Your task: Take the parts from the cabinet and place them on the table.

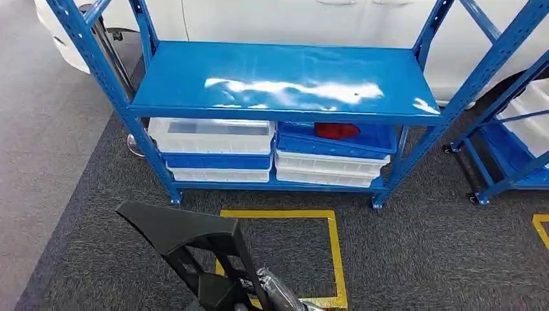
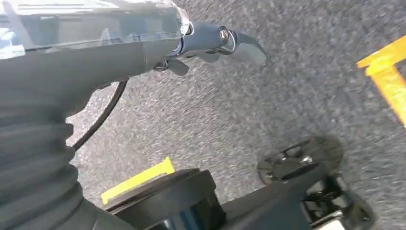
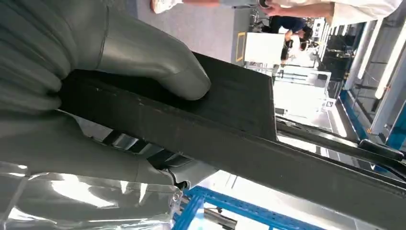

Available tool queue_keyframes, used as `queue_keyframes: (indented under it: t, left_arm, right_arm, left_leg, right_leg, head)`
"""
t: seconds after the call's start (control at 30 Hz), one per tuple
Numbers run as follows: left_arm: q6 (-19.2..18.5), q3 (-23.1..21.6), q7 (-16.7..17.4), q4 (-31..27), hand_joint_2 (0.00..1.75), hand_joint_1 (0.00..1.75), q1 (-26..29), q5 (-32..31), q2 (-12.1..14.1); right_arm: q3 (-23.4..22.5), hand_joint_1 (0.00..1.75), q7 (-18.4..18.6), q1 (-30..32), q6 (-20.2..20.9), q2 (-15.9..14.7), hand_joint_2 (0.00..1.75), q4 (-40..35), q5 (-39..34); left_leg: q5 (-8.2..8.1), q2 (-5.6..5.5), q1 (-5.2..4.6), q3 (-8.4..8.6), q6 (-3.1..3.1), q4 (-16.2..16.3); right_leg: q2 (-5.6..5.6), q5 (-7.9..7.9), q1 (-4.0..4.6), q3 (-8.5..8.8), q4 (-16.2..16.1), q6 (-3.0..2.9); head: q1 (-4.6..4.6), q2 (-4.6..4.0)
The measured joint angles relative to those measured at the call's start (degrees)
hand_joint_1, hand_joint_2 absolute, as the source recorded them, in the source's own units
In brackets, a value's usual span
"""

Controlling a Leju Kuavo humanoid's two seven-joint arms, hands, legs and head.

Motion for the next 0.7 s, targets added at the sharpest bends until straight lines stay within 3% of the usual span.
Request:
queue_keyframes:
  t: [0.03, 0.07, 0.1, 0.17, 0.2, 0.23, 0.27, 0.33, 0.37, 0.4, 0.43, 0.47, 0.5, 0.53, 0.57, 0.6, 0.63, 0.7]
  left_arm:
    - [0.0, 0.0, 0.0, 0.0, 1.75, 0.00, 0.0, 0.0, 0.0]
    - [0.0, 0.0, 0.0, 0.0, 1.75, 0.00, 0.0, 0.0, -0.1]
    - [0.0, 0.0, 0.0, 0.0, 1.75, 0.00, 0.0, 0.0, -0.1]
    - [0.0, 0.0, 0.0, 0.0, 1.75, 0.00, -0.1, 0.0, -0.2]
    - [0.0, 0.0, 0.0, 0.0, 1.75, 0.00, 0.1, 0.0, -0.2]
    - [0.0, 0.0, 0.0, 0.0, 1.75, 0.00, 0.1, 0.0, -0.1]
    - [0.0, 0.0, 0.0, 0.0, 1.75, 0.00, 0.2, 0.0, -0.1]
    - [0.0, 0.0, 0.0, 0.0, 1.75, 0.00, 0.2, 0.0, -0.1]
    - [0.0, 0.0, 0.0, 0.0, 1.75, 0.00, 0.2, 0.0, -0.1]
    - [0.0, 0.0, 0.0, 0.0, 1.75, 0.00, 0.2, 0.0, -0.1]
    - [0.0, 0.0, 0.0, 0.0, 1.75, 0.00, 0.2, 0.0, -0.1]
    - [0.0, 0.0, 0.0, 0.0, 1.75, 0.00, 0.2, 0.0, 0.0]
    - [0.0, 0.0, 0.1, 0.0, 1.75, 0.00, 0.1, 0.0, 0.0]
    - [0.0, 0.0, 0.1, 0.0, 1.75, 0.00, 0.0, 0.0, 0.0]
    - [0.0, 0.0, 0.1, 0.0, 1.75, 0.00, -0.1, 0.0, 0.0]
    - [0.0, 0.0, 0.1, 0.0, 1.75, 0.00, -0.2, 0.0, 0.0]
    - [0.1, 0.0, 0.1, 0.0, 1.75, 0.00, -0.1, 0.1, 0.0]
    - [0.1, 0.0, 0.2, 0.0, 1.75, 0.00, 0.0, 0.1, 0.0]
  right_arm:
    - [0.0, 1.75, 0.0, -0.1, 0.0, 0.0, 1.75, 0.0, 0.0]
    - [0.0, 1.75, 0.0, -0.1, 0.0, 0.0, 1.75, 0.0, 0.0]
    - [0.0, 1.75, 0.0, 0.0, 0.0, 0.0, 1.75, 0.0, 0.0]
    - [0.0, 1.75, 0.0, 0.0, 0.0, 0.0, 1.75, 0.0, 0.0]
    - [0.0, 1.75, 0.0, 0.0, 0.0, 0.0, 1.75, 0.0, 0.0]
    - [0.0, 1.75, 0.0, 0.0, 0.0, 0.0, 1.75, 0.0, 0.0]
    - [0.0, 1.75, 0.0, -0.1, 0.0, 0.0, 1.75, 0.0, 0.0]
    - [0.0, 1.75, 0.0, 0.0, 0.0, 0.0, 1.75, 0.0, 0.0]
    - [0.0, 1.75, 0.0, 0.0, 0.0, 0.0, 1.75, 0.0, 0.0]
    - [0.0, 1.75, 0.0, 0.0, 0.0, 0.0, 1.75, 0.0, 0.0]
    - [0.0, 1.75, 0.0, 0.0, 0.0, 0.0, 1.75, 0.0, 0.0]
    - [0.0, 1.75, 0.0, 0.0, 0.0, 0.0, 1.75, 0.0, 0.0]
    - [0.0, 1.75, 0.0, 0.0, 0.0, 0.1, 1.75, 0.0, 0.0]
    - [0.0, 1.75, 0.0, 0.0, 0.0, 0.1, 1.75, 0.0, 0.0]
    - [0.0, 1.75, 0.0, 0.0, 0.0, 0.2, 1.75, 0.0, 0.0]
    - [0.0, 1.75, 0.0, 0.0, 0.0, 0.2, 1.75, 0.0, 0.0]
    - [0.0, 1.75, 0.0, 0.0, 0.0, 0.2, 1.75, 0.0, 0.0]
    - [-0.1, 1.75, 0.0, 0.0, 0.0, 0.2, 1.75, 0.0, 0.0]
  left_leg:
    - [0.53, -0.04, 0.04, -0.30, -0.17, 0.1]
    - [0.97, -0.12, -0.15, -0.47, -0.59, 0.1]
    - [1.53, -0.07, 0.02, -0.35, -0.94, -0.4]
    - [2.60, -0.03, 0.29, -0.35, -1.67, -0.8]
    - [2.86, -0.07, 0.05, -0.53, -2.12, -1.1]
    - [0.74, -0.22, 0.22, -1.13, -2.15, 0.0]
    - [-3.08, -0.23, 0.22, -2.09, -2.23, 2.7]
    - [-9.44, -0.22, 0.24, -4.08, -2.64, 11.0]
    - [-10.60, -0.21, 0.24, -4.72, -2.83, 14.9]
    - [-9.60, -0.21, 0.24, -4.47, -2.94, 17.0]
    - [-7.51, -0.21, 0.24, -3.30, -2.96, 16.7]
    - [-5.00, -0.21, 0.25, -1.08, -2.99, 14.3]
    - [-3.48, -0.21, 0.27, 2.25, -2.91, 10.1]
    - [-4.06, -0.23, 0.29, 6.05, -2.74, 5.0]
    - [-6.88, -0.28, -0.06, 9.52, -2.52, -0.8]
    - [-7.03, -0.46, -0.10, 9.28, -1.83, -0.5]
    - [-6.90, -0.46, -0.04, 8.82, -1.64, -0.8]
    - [-5.72, -0.34, -0.21, 8.03, -0.57, -0.8]
  right_leg:
    - [0.16, -1.41, 0.26, 4.42, -6.1, -0.69]
    - [0.16, -3.14, 0.60, 7.02, -10.6, -1.11]
    - [0.12, -2.90, 0.74, 6.77, -10.5, -1.19]
    - [0.20, -2.10, 1.12, 6.30, -10.7, -2.03]
    - [0.13, -0.92, 0.51, 5.93, -11.6, -2.69]
    - [-0.25, -0.13, 0.48, 5.35, -11.9, -3.09]
    - [-0.17, 0.65, 0.46, 4.50, -11.9, -3.60]
    - [-0.22, 1.95, 0.62, 2.56, -11.6, -3.69]
    - [-0.31, 2.62, 0.71, 1.49, -11.3, -3.70]
    - [-0.40, 3.29, 0.74, 0.31, -11.0, -3.62]
    - [-0.41, 3.79, 0.75, -0.72, -10.7, -3.52]
    - [-0.42, 4.31, 0.73, -1.87, -10.2, -3.34]
    - [-0.41, 4.72, 0.67, -2.99, -9.6, -3.11]
    - [-0.38, 5.08, 0.70, -3.73, -8.8, -2.84]
    - [-0.33, 5.38, 0.98, -4.49, -8.1, -2.47]
    - [-0.36, 5.74, 1.02, -4.40, -8.1, -2.16]
    - [-0.42, 6.16, 0.97, -4.42, -8.1, -1.96]
    - [-0.36, 7.46, 0.85, -4.63, -8.4, -1.18]
  head:
    - [0.00, 0.02]
    - [0.00, 0.00]
    - [0.00, 0.02]
    - [0.00, 0.00]
    - [0.00, 0.00]
    - [0.00, 0.00]
    - [-0.02, 0.00]
    - [0.00, 0.00]
    - [0.00, 0.00]
    - [0.00, 0.00]
    - [0.00, 0.00]
    - [0.00, 0.00]
    - [0.00, 0.00]
    - [-0.02, 0.00]
    - [-0.02, 0.00]
    - [0.00, 0.02]
    - [0.00, 0.00]
    - [0.00, 0.00]
